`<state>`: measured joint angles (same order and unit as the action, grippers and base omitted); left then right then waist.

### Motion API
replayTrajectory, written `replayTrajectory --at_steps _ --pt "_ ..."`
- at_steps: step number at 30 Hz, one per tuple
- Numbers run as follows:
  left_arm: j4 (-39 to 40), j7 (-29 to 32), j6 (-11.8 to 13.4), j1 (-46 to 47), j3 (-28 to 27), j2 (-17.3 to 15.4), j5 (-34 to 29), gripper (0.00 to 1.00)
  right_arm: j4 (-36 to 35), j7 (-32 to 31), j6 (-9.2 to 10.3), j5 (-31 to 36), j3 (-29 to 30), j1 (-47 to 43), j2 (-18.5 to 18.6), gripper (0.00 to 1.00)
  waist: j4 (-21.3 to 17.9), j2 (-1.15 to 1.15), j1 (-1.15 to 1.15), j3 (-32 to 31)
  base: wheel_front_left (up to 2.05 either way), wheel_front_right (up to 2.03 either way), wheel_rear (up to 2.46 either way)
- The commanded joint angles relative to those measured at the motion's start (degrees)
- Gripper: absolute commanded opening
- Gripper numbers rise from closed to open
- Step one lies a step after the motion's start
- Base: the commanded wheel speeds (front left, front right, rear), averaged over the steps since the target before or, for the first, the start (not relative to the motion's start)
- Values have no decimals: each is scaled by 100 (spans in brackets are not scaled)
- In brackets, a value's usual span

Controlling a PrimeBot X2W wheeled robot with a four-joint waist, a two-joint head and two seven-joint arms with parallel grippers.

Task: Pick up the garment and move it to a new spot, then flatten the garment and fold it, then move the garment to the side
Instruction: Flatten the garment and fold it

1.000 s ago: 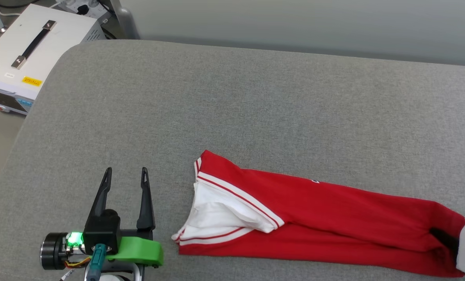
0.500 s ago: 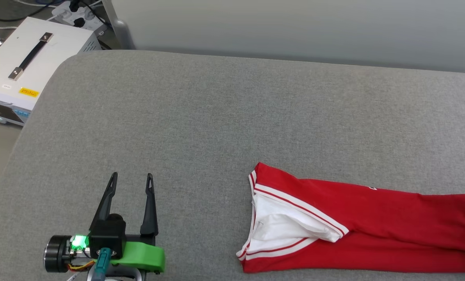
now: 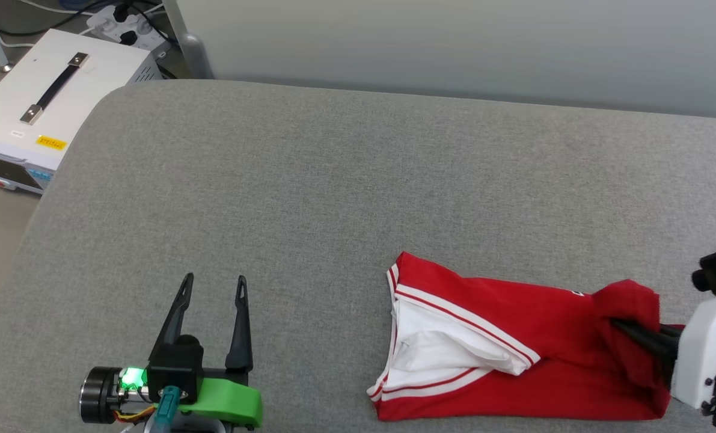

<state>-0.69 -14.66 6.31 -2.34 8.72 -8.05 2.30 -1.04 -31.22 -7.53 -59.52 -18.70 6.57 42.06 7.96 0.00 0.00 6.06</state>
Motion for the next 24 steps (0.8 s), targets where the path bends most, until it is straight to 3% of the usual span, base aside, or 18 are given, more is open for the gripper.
replayTrajectory --at_steps 1,5,13,24 --pt "-13 -34 -29 21 1 40 -54 100 -107 -57 4 102 -93 139 -109 0 52 0 0 33 0 0 0" --pt "-37 -34 -49 64 -12 75 -62 100 -240 -173 4 329 -441 403 -434 0 124 0 0 76 0 0 0" --pt "-71 -34 -94 223 -1 155 -81 100 170 -109 4 752 -1176 1140 -1044 0 264 0 0 234 0 0 0" --pt "-83 -34 -123 369 -31 232 -94 100 1611 399 4 1587 -2366 2054 -1767 0 314 0 0 420 0 0 0"
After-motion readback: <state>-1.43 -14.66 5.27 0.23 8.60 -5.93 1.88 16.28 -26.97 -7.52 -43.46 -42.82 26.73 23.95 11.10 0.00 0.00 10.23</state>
